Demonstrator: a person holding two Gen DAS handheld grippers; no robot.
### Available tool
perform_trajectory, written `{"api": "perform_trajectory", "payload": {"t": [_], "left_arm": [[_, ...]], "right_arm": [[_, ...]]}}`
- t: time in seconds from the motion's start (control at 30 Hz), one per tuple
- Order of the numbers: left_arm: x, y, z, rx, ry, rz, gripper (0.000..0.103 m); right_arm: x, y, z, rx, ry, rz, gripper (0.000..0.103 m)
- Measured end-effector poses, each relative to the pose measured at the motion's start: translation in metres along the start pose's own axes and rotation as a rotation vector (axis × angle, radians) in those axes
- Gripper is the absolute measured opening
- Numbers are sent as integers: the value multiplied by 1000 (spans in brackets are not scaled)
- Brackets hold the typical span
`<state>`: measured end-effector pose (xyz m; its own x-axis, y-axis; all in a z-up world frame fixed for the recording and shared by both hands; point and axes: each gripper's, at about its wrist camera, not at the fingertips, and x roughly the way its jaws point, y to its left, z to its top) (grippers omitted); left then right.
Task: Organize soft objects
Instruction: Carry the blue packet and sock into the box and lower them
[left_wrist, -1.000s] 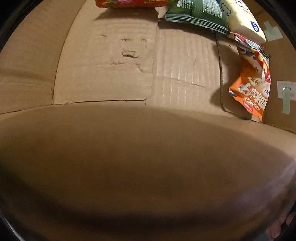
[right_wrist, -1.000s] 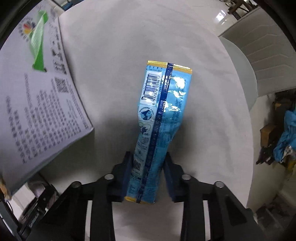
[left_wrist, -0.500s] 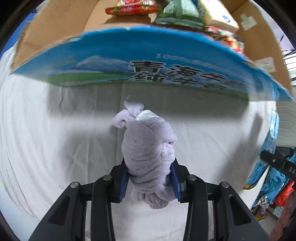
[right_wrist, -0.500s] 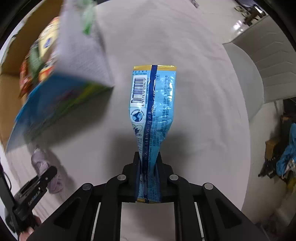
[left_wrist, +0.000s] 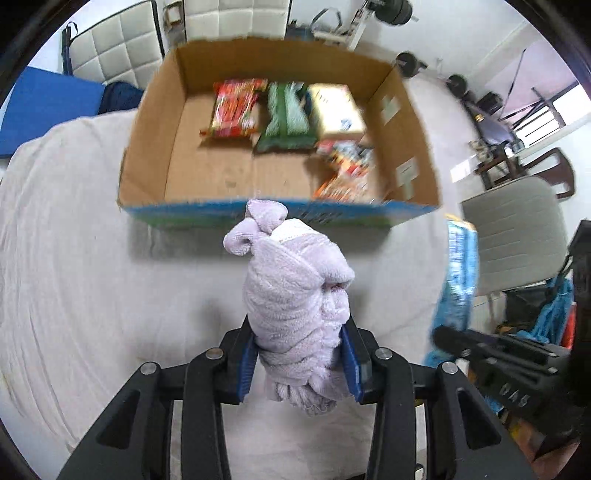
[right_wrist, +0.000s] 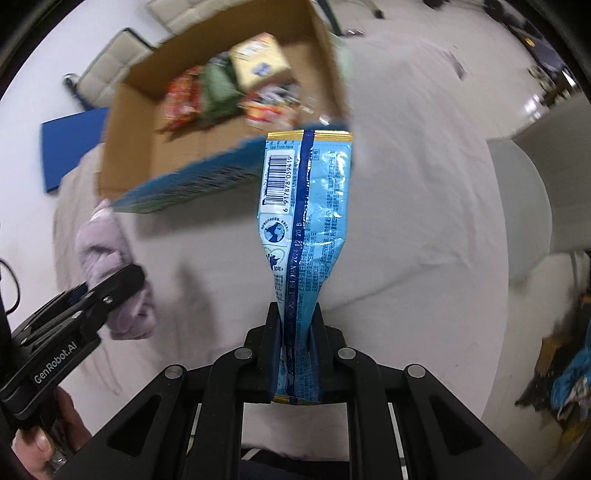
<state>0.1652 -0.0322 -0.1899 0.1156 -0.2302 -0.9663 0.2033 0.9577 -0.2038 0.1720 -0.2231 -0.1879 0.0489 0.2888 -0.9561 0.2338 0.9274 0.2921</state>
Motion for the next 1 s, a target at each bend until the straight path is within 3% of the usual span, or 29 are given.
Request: {"api": "perform_trajectory", "payload": {"t": [0.1,0.37,0.67,0.8,1.0], "left_arm": [[-19,4,30,4,-36,-28,36],[-43,32,114,-16,-103,-51,36],[5,79,184,-106,12,-64,36],[35,89,202,-97,54,-30,37],[82,92,206,-95,157,-39,37]], "right_arm": [[-34,21,3,-52,-30,47,14],[-69,85,81,-143,-137,56,14],[-15,107,166,-122,-103,-40,14],[17,104,179,-126,-59,-73,14],[66,103,191,-132,4,-102,14]]}}
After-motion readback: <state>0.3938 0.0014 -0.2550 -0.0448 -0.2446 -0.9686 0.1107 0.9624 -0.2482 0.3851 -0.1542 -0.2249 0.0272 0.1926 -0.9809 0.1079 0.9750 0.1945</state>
